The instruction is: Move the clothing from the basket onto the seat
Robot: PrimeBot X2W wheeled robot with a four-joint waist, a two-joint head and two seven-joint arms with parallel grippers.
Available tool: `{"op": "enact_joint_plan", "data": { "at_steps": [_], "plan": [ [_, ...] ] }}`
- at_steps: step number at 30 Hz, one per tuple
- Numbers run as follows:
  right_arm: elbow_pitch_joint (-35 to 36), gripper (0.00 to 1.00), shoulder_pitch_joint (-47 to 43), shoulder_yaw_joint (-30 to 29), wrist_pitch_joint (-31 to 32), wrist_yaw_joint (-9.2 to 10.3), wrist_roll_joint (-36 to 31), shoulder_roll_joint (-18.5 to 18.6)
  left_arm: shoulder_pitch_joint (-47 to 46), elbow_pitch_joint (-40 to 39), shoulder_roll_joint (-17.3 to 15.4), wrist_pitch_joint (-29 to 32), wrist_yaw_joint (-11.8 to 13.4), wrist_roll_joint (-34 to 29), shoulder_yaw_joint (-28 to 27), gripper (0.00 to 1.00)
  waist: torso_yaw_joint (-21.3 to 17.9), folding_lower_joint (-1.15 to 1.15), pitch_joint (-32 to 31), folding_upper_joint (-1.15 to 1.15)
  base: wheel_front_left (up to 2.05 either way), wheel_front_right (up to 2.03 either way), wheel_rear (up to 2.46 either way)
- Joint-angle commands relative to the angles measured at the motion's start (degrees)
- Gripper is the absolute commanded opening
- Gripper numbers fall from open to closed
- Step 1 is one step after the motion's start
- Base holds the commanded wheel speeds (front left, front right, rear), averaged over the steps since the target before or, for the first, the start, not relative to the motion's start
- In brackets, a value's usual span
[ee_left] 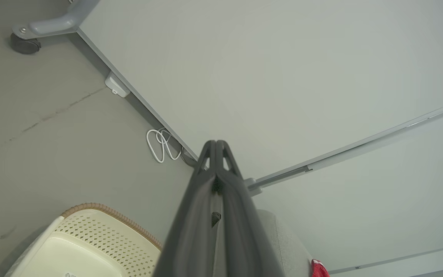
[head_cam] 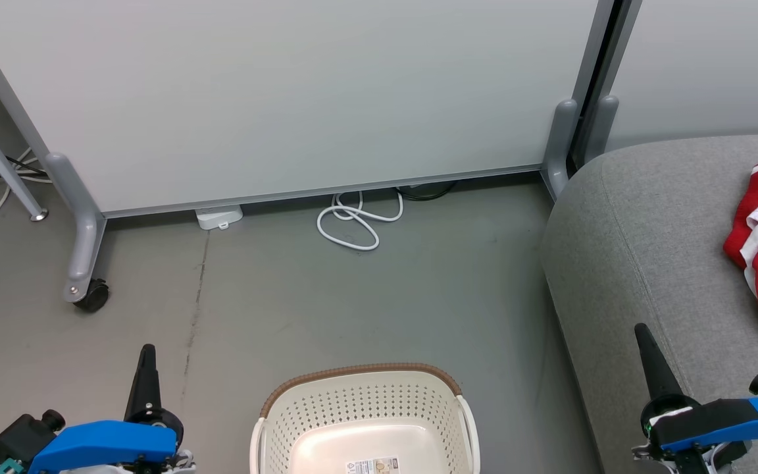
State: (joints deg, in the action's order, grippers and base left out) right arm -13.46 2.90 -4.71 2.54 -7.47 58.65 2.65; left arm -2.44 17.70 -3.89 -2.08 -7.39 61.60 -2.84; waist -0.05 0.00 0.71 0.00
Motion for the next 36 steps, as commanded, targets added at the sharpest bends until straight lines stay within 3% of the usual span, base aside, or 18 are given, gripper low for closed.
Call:
{"op": "enact_joint_plan", "data": {
  "at_steps": [1,36],
  "plan": [
    [0.45,0.00,1.34,-0.22,0.29,-0.03,1.52,0.21,-1.50,-0.91,-0.16,0.37,-0.08,1.28,-0.38,0.00,0.00,0.00,-0.01,0.00,0.00,0.00,0.00],
    [-0.13,0.00,2.77,-1.18,2.44,-0.03,20.11,0.29,-3.09,-2.60,0.51,5.21,-0.13,18.24,-2.41,0.00,0.03,0.00,-0.27,0.00,0.00,0.00,0.00]
  ]
}}
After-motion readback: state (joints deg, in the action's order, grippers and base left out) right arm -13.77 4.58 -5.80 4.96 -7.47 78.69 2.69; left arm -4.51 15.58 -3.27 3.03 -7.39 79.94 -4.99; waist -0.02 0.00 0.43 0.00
